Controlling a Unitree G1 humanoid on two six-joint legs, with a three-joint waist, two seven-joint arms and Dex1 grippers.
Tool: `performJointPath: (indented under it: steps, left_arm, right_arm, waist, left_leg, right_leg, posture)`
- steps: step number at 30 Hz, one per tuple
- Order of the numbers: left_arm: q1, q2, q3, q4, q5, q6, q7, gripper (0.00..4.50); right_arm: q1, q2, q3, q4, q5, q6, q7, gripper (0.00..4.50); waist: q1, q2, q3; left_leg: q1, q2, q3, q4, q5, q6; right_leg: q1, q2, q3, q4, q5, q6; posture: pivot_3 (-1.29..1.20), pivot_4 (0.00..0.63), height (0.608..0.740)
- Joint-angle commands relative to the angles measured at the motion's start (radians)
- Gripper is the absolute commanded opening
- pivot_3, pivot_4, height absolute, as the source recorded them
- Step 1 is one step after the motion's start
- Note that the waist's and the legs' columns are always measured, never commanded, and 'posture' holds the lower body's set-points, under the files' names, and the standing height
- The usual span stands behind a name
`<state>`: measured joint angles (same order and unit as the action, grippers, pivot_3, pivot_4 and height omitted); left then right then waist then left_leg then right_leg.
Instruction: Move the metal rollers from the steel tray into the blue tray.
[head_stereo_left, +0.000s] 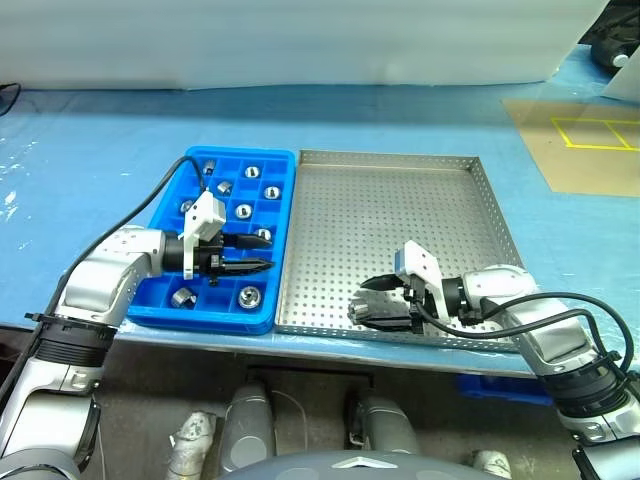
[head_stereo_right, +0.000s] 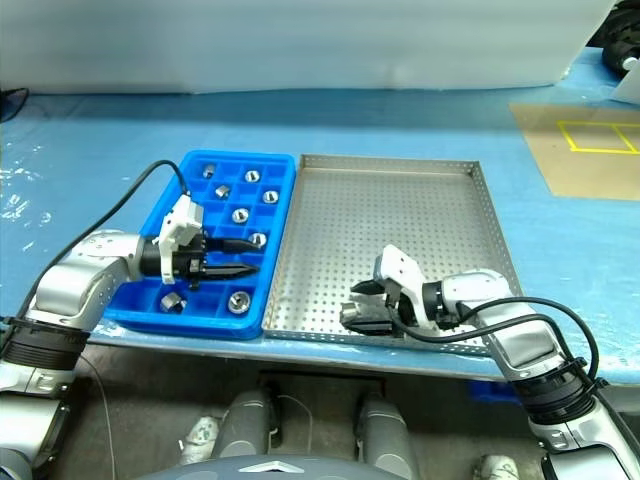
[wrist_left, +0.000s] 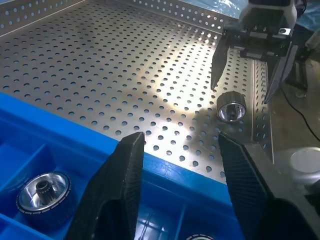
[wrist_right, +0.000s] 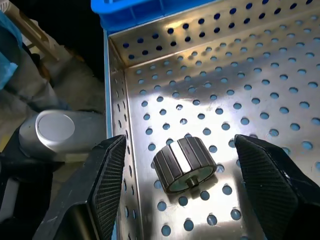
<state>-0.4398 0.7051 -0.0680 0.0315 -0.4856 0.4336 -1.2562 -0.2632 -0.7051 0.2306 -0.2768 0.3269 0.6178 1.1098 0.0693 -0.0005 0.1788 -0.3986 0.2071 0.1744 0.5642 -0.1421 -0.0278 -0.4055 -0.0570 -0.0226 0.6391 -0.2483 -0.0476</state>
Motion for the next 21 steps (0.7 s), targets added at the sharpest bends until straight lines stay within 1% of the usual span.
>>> performJointPath:
  steps: [1,14,17,20,21]
  left_arm:
    - [0.015,0.014,0.03,-0.043,-0.005,-0.003,0.004,2.46]
    - [0.062,0.023,0.068,-0.077,-0.012,0.0,0.048,2.46]
    - [0.07,0.025,0.071,-0.083,-0.012,0.0,0.048,2.46]
    - [0.068,0.024,0.072,-0.083,-0.011,-0.001,0.05,2.46]
    - [0.068,0.024,0.072,-0.083,-0.011,-0.001,0.051,2.46]
  right_arm:
    - [-0.01,0.006,0.031,0.013,-0.02,-0.052,0.009,3.54]
    - [-0.039,0.04,0.094,0.163,-0.084,-0.142,0.029,3.54]
    - [-0.038,0.044,0.094,0.191,-0.089,-0.157,0.036,2.9]
    - [-0.039,0.049,0.088,0.183,-0.087,-0.154,0.034,1.93]
    - [-0.04,0.051,0.088,0.183,-0.092,-0.157,0.027,1.73]
  waist:
    - [0.0,0.0,0.0]
    - [0.006,0.0,0.0]
    - [0.006,0.0,0.0]
    - [0.007,0.0,0.0]
    - [0.007,0.0,0.0]
  left_leg:
    - [0.0,0.0,0.0,0.0,0.0,0.0]
    - [0.0,0.0,0.0,0.0,-0.003,0.004]
    - [0.0,0.0,0.0,0.0,-0.003,0.005]
    - [0.0,0.0,0.0,0.0,-0.003,0.005]
    - [0.001,0.0,0.0,0.0,-0.003,0.005]
  right_leg:
    - [0.0,0.0,0.0,0.0,0.0,0.0]
    - [0.001,-0.001,0.0,0.0,0.0,0.0]
    - [0.001,-0.001,0.0,-0.001,0.0,0.0]
    - [0.001,-0.001,0.0,-0.001,0.0,0.0]
    - [0.001,-0.001,0.0,0.0,0.0,0.0]
  posture:
    - [-0.08,0.15,0.74]
    - [-0.03,0.15,0.74]
    - [-0.03,0.15,0.74]
    - [-0.03,0.15,0.74]
    - [-0.03,0.15,0.74]
